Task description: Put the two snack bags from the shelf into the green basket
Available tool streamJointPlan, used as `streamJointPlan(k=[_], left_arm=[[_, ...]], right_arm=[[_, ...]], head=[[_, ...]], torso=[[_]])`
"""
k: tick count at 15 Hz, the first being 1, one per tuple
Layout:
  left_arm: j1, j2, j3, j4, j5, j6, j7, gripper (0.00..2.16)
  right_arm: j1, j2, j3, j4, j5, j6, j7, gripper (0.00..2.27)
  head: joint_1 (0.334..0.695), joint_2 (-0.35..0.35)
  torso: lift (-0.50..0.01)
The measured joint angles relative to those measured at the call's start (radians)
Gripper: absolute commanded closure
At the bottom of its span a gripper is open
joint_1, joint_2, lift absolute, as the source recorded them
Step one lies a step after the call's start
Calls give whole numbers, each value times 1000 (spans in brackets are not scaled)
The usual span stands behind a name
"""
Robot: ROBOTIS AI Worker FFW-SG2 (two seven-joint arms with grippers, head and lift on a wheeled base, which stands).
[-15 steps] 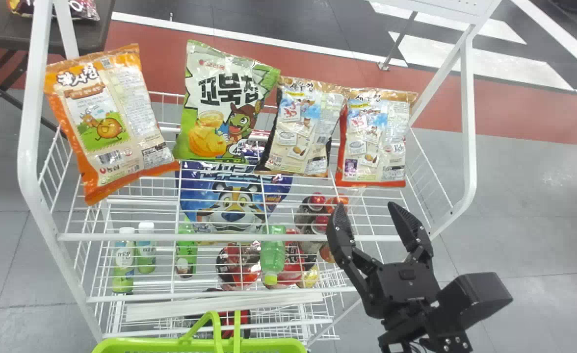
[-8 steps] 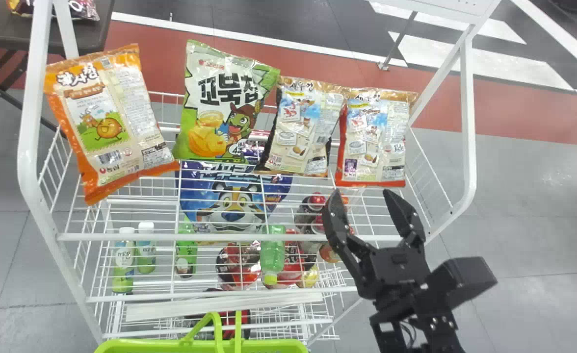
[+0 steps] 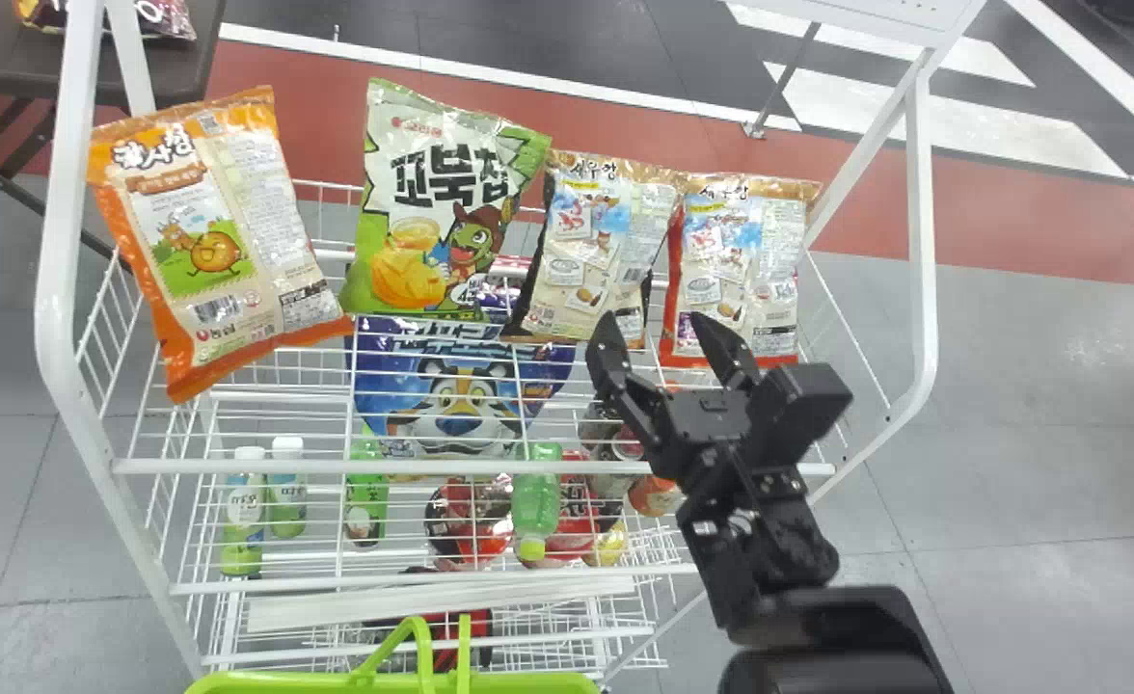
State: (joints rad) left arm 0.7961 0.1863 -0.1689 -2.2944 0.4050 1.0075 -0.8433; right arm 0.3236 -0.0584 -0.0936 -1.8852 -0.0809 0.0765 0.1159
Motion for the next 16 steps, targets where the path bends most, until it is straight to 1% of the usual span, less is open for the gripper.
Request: streamJointPlan(k=[5, 10, 11, 12, 13, 14, 15, 16], left_arm=[[0, -9, 19, 20, 0, 4, 6, 1892], [-2, -15, 34, 26, 1, -1, 1, 1892], [-3, -16, 36, 27, 2, -1, -2, 1892], [-5, -16, 39, 27, 5, -2, -3, 1892], [-6, -16, 40, 28, 7, -1, -3, 1892], [-7, -16, 42, 29, 10, 0, -3, 1892], [-9, -16, 43, 30, 12, 1, -3, 1892], [-9, -15, 44, 31, 14, 1, -3, 1892]], right_arm=[[-182, -19, 31, 176, 17, 24, 1, 181], [-277, -21, 54, 296, 41, 20, -1, 191], [-295, -21, 57, 318, 50, 20, -1, 417], [-312, -22, 58, 338, 59, 20, 6, 1079], [-323, -24, 58, 352, 61, 20, 27, 1804], [-330, -25, 59, 361, 59, 20, 42, 2189], [-332, -25, 60, 364, 56, 16, 45, 2250], [-332, -25, 62, 364, 55, 10, 45, 2246]], head=[[695, -350], [695, -350], [695, -350], [695, -350], [695, -350], [695, -350], [695, -350], [695, -350]], torso=[[-10], [-10], [-10], [-10], [-10], [-10], [-10], [-10]])
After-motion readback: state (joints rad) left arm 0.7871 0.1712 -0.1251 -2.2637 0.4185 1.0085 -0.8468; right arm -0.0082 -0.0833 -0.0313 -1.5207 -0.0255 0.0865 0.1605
